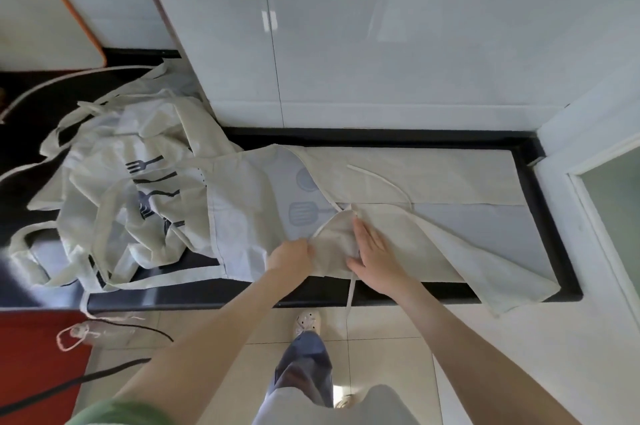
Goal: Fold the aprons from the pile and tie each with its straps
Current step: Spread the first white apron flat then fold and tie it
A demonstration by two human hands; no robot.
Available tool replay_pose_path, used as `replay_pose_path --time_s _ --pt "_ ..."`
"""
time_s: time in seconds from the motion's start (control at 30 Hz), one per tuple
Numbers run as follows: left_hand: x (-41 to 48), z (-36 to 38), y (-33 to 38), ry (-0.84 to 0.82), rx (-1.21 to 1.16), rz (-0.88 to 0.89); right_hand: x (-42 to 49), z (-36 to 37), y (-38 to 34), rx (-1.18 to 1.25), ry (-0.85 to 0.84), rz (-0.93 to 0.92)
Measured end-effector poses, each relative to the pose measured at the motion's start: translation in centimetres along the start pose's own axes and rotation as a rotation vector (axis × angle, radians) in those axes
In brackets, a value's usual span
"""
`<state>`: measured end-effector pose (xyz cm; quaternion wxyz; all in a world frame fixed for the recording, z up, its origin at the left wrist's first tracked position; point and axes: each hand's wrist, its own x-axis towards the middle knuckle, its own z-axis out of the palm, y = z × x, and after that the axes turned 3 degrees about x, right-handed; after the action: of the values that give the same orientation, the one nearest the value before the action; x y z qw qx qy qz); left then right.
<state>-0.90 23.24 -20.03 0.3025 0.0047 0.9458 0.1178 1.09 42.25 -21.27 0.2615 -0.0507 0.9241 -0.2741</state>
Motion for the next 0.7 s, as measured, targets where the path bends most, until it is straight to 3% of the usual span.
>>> replay_pose_path --time_s 0.17,0.27,0.37,0.43,0.5,0.6,0.7 --pt "-1.4 -0.9 -0.2 0.191 -0.008 0.064 0.4 0.1 -0.7 0.108 0.021 0.012" --pt "-1.5 -1.8 -0.3 0.148 0.116 0.109 0.1 0.1 -0.3 0.061 -0.001 0.011" --pt "-1.4 -2.2 -1.4 0.02 0.438 0.091 -0.1 0.2 0.6 0.061 -0.013 0.011" --pt "-1.6 -2.2 -1.4 -0.036 0.65 0.032 0.0 0.3 0.6 0.41 0.018 0.047" --pt "-1.6 -2.5 0.0 0.031 0.697 0.026 0.2 0.0 0.4 0.749 0.093 0.081" --pt "0.0 -2.6 3.7 0.236 0.623 0.29 -0.3 -1.4 0.5 0.799 0.11 0.095" --pt "1.4 -2.6 7.0 0.24 0.552 0.566 -0.7 -2.8 0.9 0.787 0.232 0.108"
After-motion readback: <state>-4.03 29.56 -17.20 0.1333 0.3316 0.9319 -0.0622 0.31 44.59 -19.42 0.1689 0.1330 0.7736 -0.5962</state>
